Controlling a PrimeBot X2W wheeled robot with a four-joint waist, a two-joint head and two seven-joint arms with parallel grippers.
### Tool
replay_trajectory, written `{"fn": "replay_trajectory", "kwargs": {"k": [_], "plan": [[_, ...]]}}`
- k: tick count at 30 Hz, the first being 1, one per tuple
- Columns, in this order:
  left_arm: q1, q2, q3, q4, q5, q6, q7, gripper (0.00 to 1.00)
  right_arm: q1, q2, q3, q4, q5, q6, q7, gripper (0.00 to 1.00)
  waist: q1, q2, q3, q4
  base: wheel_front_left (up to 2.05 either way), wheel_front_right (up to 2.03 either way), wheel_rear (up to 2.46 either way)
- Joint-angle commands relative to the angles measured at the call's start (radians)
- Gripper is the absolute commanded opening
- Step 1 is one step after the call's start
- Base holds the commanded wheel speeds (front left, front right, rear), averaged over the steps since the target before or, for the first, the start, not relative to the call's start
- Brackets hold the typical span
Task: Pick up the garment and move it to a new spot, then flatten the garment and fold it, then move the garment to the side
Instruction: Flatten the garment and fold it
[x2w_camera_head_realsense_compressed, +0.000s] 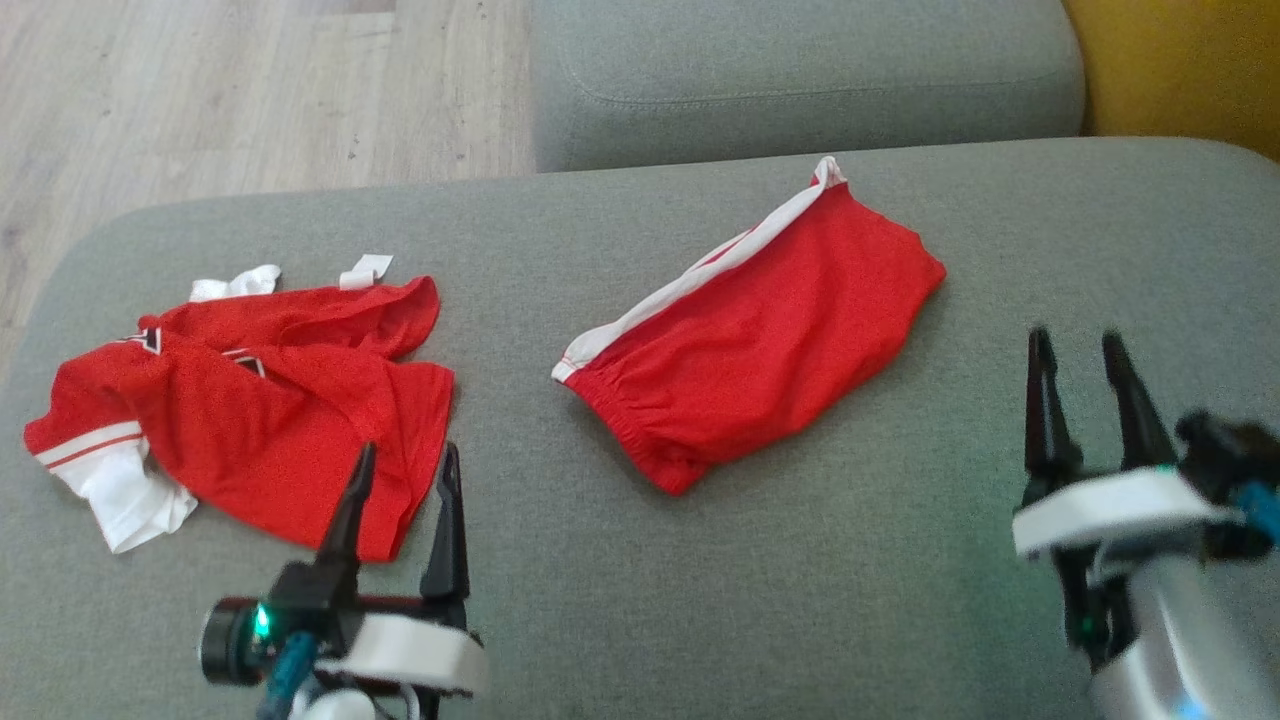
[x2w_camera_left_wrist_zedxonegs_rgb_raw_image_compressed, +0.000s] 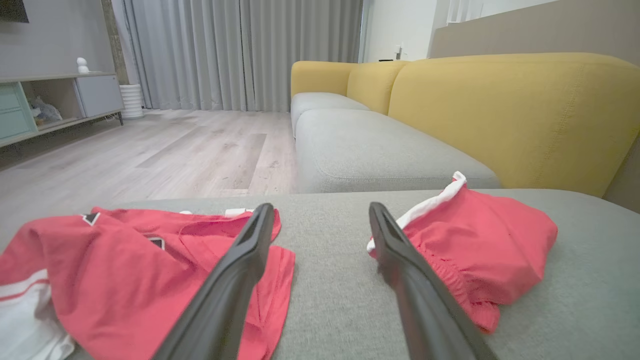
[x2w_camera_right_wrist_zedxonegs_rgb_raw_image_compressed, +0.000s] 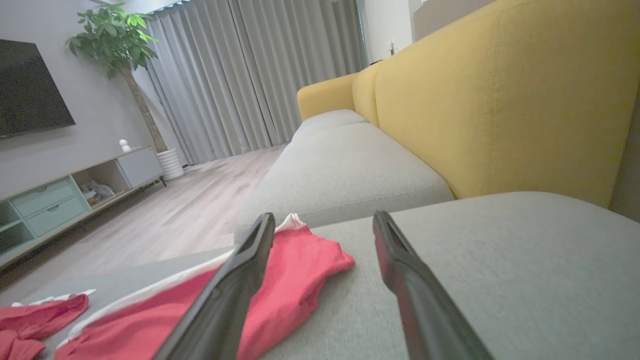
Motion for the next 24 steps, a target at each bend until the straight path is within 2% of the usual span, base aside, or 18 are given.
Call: {"fn": "replay_trajectory", "kwargs": {"k": [1,7,14,19,24], "plan": [[-0.016,-0.004,0.069,-0.028,0.028,-0.020,-0.012,1.00,0.014,0.021,0.001,-0.053,-0.029,-0.001,-0.011,1.00,0.0002,-0.0001,-0.003,0.004,0.00,0.00,0.00],[0.039,-0.066,0.160,-0.007,0.103,-0.090,-0.012,1.00,0.092,0.056,-0.024,-0.117,-0.088,-0.001,0.005,1.00,0.0002,-0.0001,0.007,0.019,0.00,0.00,0.00],[0.017,-0.118,0.201,0.026,0.180,-0.159,-0.012,1.00,0.045,0.064,-0.018,-0.174,-0.118,-0.001,0.042,1.00,0.0002,-0.0001,0.081,0.053,0.00,0.00,0.00],[-0.042,-0.156,0.199,0.049,0.230,-0.193,-0.012,1.00,-0.083,0.016,-0.021,-0.142,-0.129,-0.001,0.116,1.00,0.0002,-0.0001,0.175,0.097,0.00,0.00,0.00],[-0.109,-0.191,0.179,0.078,0.291,-0.216,-0.012,1.00,-0.250,-0.047,-0.044,-0.029,-0.119,-0.001,0.212,1.00,0.0002,-0.0001,0.259,0.153,0.00,0.00,0.00]]}}
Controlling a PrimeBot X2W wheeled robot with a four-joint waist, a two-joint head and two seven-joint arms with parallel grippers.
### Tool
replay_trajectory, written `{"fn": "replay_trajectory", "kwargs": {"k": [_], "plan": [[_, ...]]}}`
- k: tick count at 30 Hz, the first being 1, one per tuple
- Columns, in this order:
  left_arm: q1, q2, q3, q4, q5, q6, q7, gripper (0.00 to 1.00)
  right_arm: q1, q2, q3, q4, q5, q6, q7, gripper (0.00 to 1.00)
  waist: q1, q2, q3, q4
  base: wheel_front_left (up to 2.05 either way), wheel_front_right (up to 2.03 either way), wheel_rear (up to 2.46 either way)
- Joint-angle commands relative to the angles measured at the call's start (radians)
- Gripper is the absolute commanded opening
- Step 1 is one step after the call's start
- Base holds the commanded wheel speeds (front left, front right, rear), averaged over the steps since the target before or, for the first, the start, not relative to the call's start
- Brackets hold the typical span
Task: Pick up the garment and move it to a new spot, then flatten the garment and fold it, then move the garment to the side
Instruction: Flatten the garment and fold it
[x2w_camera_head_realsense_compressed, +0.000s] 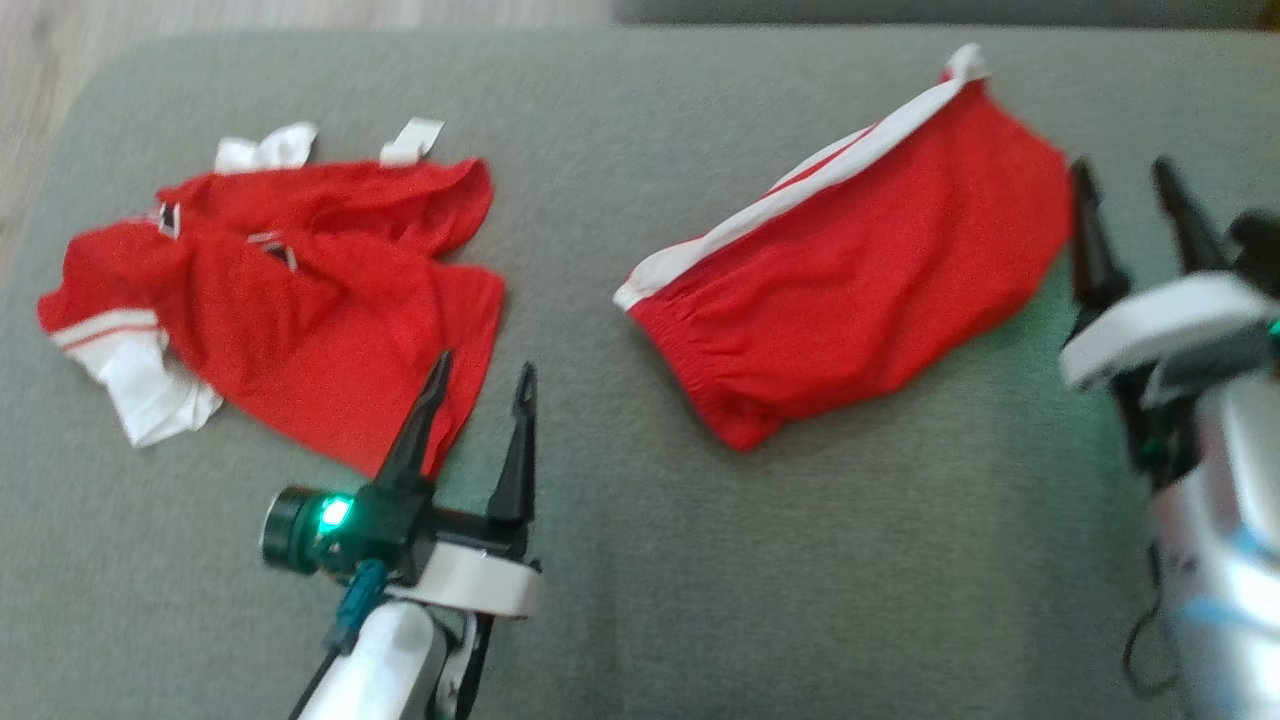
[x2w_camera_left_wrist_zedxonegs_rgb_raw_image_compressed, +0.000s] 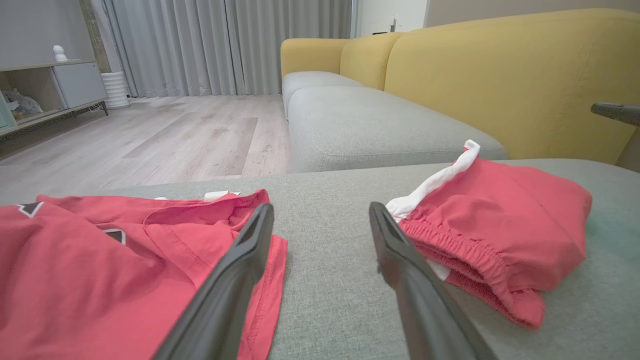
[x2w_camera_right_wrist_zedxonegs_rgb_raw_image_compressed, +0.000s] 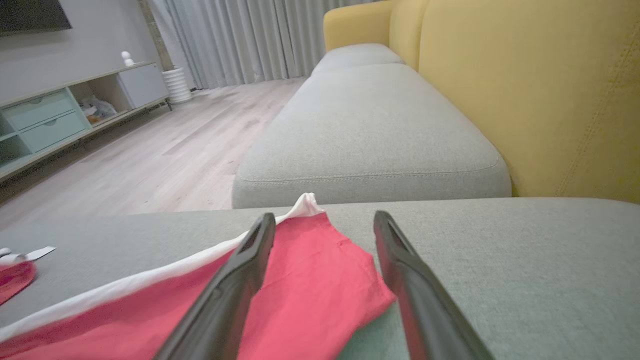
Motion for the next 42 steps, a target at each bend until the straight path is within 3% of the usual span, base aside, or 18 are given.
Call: {"fn": "replay_trajectory", "kwargs": {"k": [1,12,20,24,25,26,35,42], "plan": [[-0.049,-0.005,0.025,-0.013,0.026,-0.008,-0.010,1.00,-0.079,-0.025,0.001,0.024,0.009,-0.001,0.028,1.00,-0.0003,0.0000,0.073,0.061,0.00,0.00,0.00],[-0.134,-0.072,0.017,0.007,0.061,-0.043,-0.010,1.00,-0.335,-0.136,-0.048,0.389,-0.022,-0.001,0.126,1.00,-0.0003,0.0000,0.160,0.150,0.00,0.00,0.00],[-0.154,-0.092,0.024,0.007,0.077,-0.051,-0.010,1.00,-0.424,-0.182,0.017,0.584,-0.057,-0.001,0.151,1.00,-0.0003,0.0000,0.185,0.171,0.00,0.00,0.00],[-0.154,-0.095,0.034,0.010,0.083,-0.053,-0.010,1.00,-0.443,-0.173,0.055,0.634,-0.052,-0.001,0.152,1.00,-0.0003,0.0000,0.185,0.166,0.00,0.00,0.00],[-0.153,-0.096,0.037,0.011,0.084,-0.054,-0.010,1.00,-0.445,-0.169,0.066,0.644,-0.045,-0.001,0.155,0.56,-0.0003,0.0000,0.185,0.163,0.00,0.00,0.00],[-0.153,-0.096,0.039,0.012,0.086,-0.054,-0.010,1.00,-0.448,-0.166,0.074,0.653,-0.035,-0.001,0.155,0.00,-0.0003,0.0000,0.184,0.160,0.00,0.00,0.00],[-0.148,-0.099,0.063,0.023,0.101,-0.065,-0.010,1.00,-0.441,-0.193,0.185,0.672,0.030,-0.001,0.110,0.00,-0.0003,0.0000,0.149,0.121,0.00,0.00,0.00],[-0.118,-0.096,0.085,0.034,0.108,-0.074,-0.010,1.00,-0.394,-0.256,0.188,0.698,0.102,-0.001,0.045,0.00,-0.0003,0.0000,0.081,0.084,0.00,0.00,0.00]]}}
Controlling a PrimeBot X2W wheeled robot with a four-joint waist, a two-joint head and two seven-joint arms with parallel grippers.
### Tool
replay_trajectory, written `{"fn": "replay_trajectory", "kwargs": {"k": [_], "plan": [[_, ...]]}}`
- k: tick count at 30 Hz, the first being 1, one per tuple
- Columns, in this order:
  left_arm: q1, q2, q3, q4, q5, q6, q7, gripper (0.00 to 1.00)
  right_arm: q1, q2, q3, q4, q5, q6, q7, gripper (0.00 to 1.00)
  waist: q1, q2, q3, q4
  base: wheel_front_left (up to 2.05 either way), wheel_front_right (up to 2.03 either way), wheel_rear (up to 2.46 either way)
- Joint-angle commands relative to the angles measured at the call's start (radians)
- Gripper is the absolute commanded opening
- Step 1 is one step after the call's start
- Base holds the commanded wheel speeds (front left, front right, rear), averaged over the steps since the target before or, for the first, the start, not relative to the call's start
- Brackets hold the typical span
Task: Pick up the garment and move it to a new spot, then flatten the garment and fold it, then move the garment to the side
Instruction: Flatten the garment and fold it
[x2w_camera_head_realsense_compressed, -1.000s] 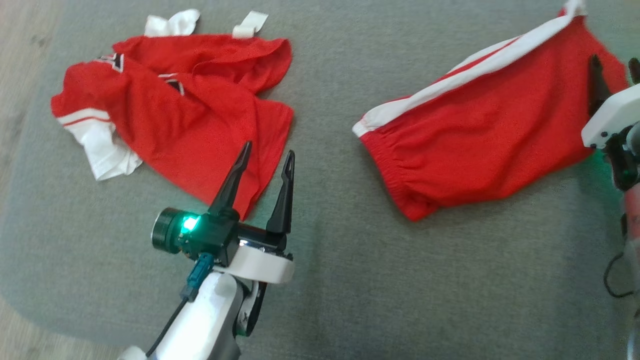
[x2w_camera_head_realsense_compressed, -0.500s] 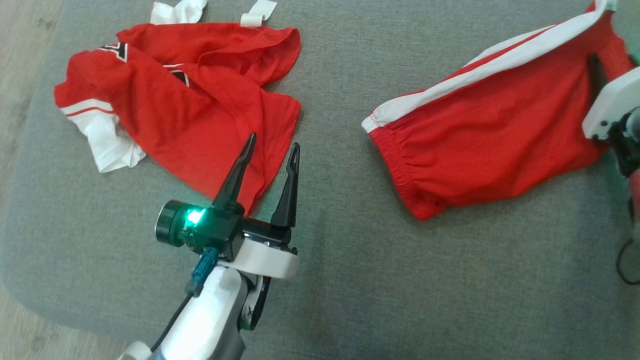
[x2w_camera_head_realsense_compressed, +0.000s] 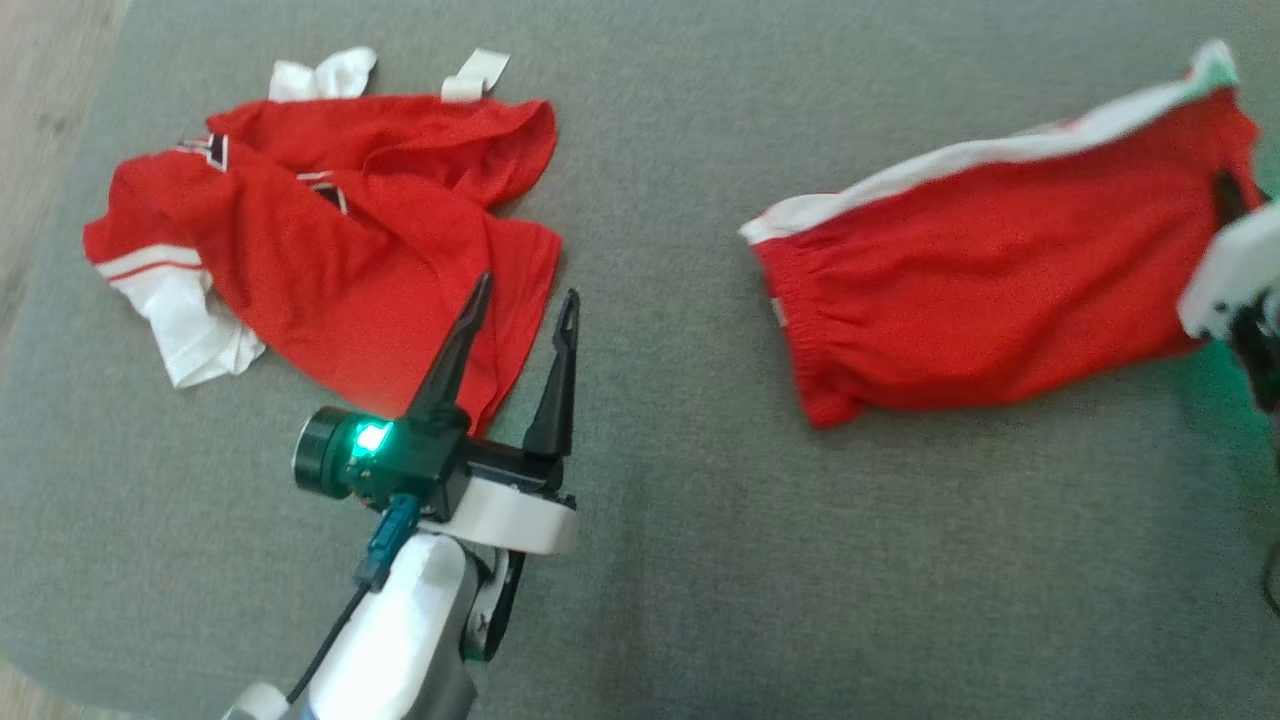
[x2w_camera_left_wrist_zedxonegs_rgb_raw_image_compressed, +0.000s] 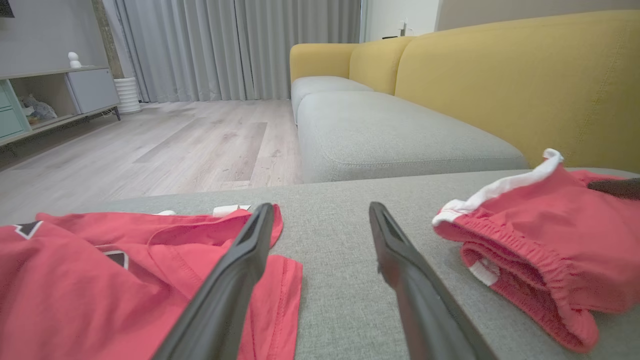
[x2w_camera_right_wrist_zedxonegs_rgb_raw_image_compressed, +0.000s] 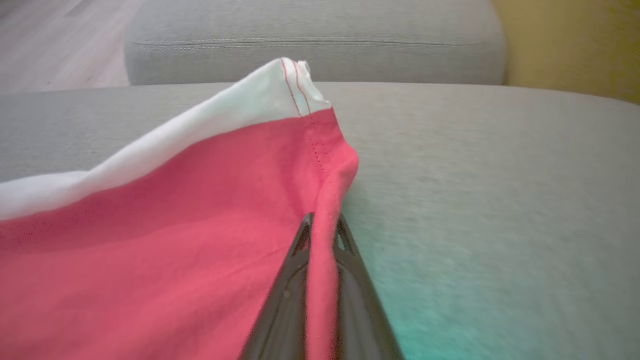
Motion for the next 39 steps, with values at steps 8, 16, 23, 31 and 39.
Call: {"fn": "replay_trajectory", "kwargs": {"k": [8,16,23,31,39], "plan": [[0.058,0.017,0.073,-0.025,0.011,-0.007,-0.010,1.00,0.080,-0.084,-0.108,0.092,0.015,-0.001,-0.113,0.00,0.0000,0.0000,-0.093,-0.047,0.00,0.00,0.00],[0.103,0.017,0.087,-0.032,0.015,-0.016,-0.010,1.00,0.100,-0.027,-0.166,0.114,0.005,-0.001,-0.190,0.00,0.0000,0.0000,-0.138,-0.067,0.00,0.00,0.00],[0.137,0.026,0.089,-0.021,0.024,-0.024,-0.010,1.00,0.106,0.077,-0.151,0.071,0.008,-0.001,-0.238,0.00,0.0000,0.0000,-0.213,-0.075,0.00,0.00,0.00],[0.175,0.038,0.093,-0.017,0.022,-0.029,-0.010,1.00,0.153,0.231,-0.069,-0.041,0.039,-0.001,-0.239,0.00,0.0000,0.0000,-0.289,-0.066,0.00,0.00,0.00],[0.208,0.053,0.092,-0.027,0.020,-0.029,-0.010,1.00,0.215,0.316,0.032,-0.147,0.066,-0.001,-0.200,0.00,0.0000,0.0000,-0.303,-0.047,0.00,0.00,0.00]]}}
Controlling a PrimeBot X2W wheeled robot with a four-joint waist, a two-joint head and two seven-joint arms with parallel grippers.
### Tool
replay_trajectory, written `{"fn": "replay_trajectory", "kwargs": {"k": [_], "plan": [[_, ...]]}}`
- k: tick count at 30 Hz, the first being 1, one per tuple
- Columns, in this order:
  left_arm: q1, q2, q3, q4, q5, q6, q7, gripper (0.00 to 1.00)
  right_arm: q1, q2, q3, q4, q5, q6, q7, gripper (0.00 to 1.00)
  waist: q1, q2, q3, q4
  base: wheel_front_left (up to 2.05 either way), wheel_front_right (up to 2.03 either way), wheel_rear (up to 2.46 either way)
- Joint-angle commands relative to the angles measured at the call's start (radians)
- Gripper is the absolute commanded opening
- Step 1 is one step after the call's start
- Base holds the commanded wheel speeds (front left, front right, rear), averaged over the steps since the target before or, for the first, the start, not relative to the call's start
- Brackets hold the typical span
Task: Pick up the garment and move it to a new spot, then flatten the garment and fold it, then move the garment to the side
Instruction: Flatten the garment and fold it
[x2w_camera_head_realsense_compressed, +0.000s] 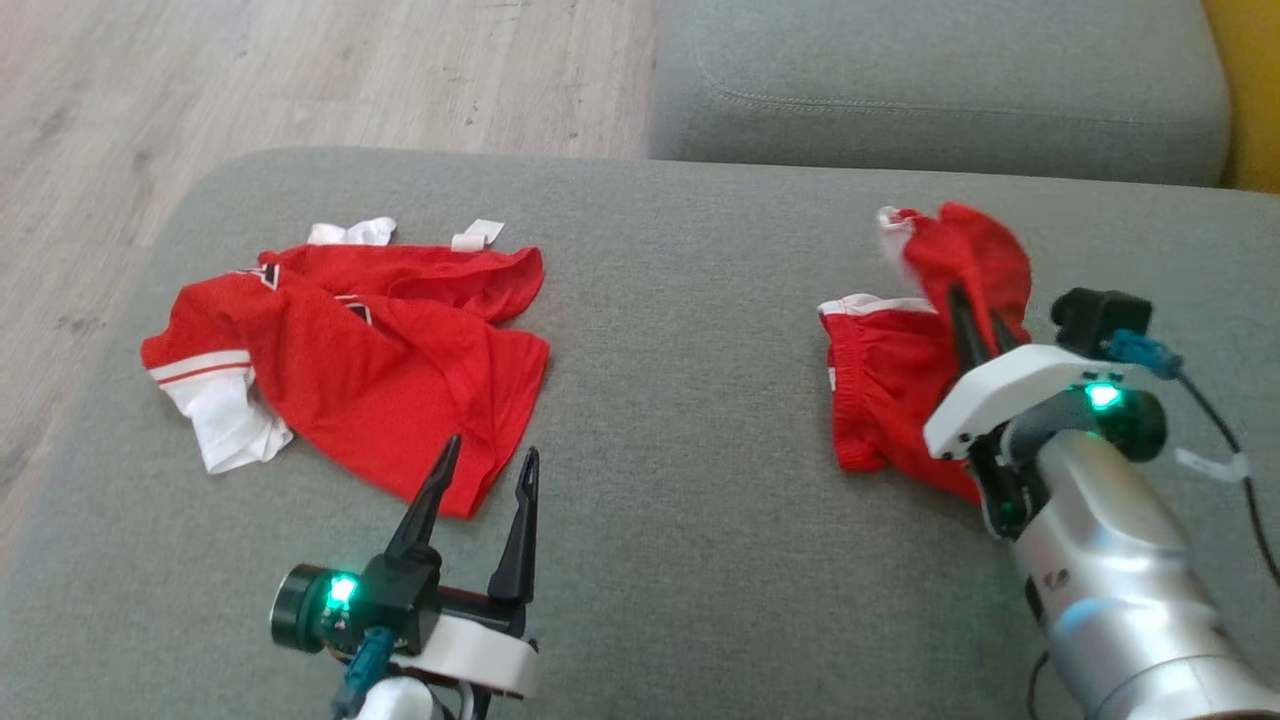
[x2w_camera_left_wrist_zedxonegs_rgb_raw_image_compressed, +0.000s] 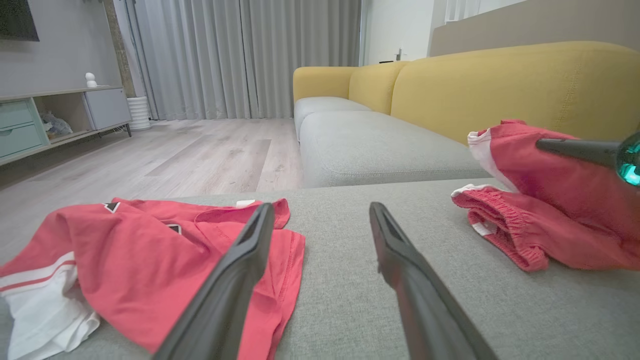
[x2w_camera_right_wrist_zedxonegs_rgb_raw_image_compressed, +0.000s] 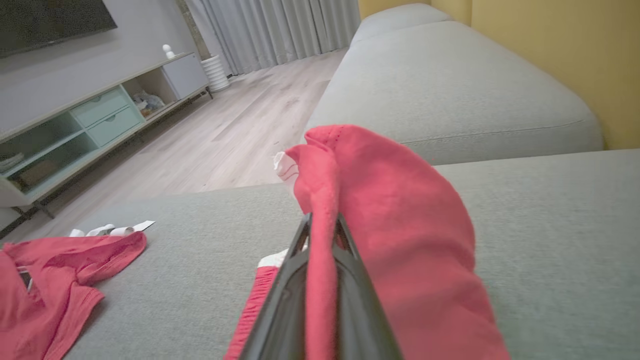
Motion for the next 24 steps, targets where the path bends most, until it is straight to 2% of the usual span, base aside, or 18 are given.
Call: {"fn": "replay_trajectory", "kwargs": {"k": [1,11,17,19,24], "plan": [[-0.032,0.013,0.036,-0.032,0.002,-0.003,-0.010,1.00,-0.011,0.017,0.032,-0.044,0.006,-0.001,0.001,0.00,0.0001,0.0000,0.006,0.007,0.00,0.00,0.00],[-0.050,0.005,0.024,-0.034,-0.003,0.003,-0.010,1.00,0.029,0.032,0.104,-0.081,0.024,-0.001,0.018,0.00,0.0001,0.0000,0.030,0.049,0.00,0.00,0.00],[-0.052,0.004,0.022,-0.023,-0.008,0.004,-0.010,1.00,0.066,0.032,0.181,-0.090,0.055,-0.001,0.026,0.00,0.0001,0.0000,0.032,0.065,0.00,0.00,0.00],[-0.054,0.005,0.022,-0.017,-0.010,0.006,-0.010,1.00,0.085,0.032,0.233,-0.100,0.078,-0.001,0.042,1.00,0.0001,0.0000,0.031,0.066,0.00,0.00,0.00],[-0.055,0.006,0.025,-0.013,-0.016,0.010,-0.010,1.00,0.128,0.032,0.362,-0.211,0.234,-0.001,0.096,1.00,0.0001,0.0000,0.023,0.055,0.00,0.00,0.00]]}}
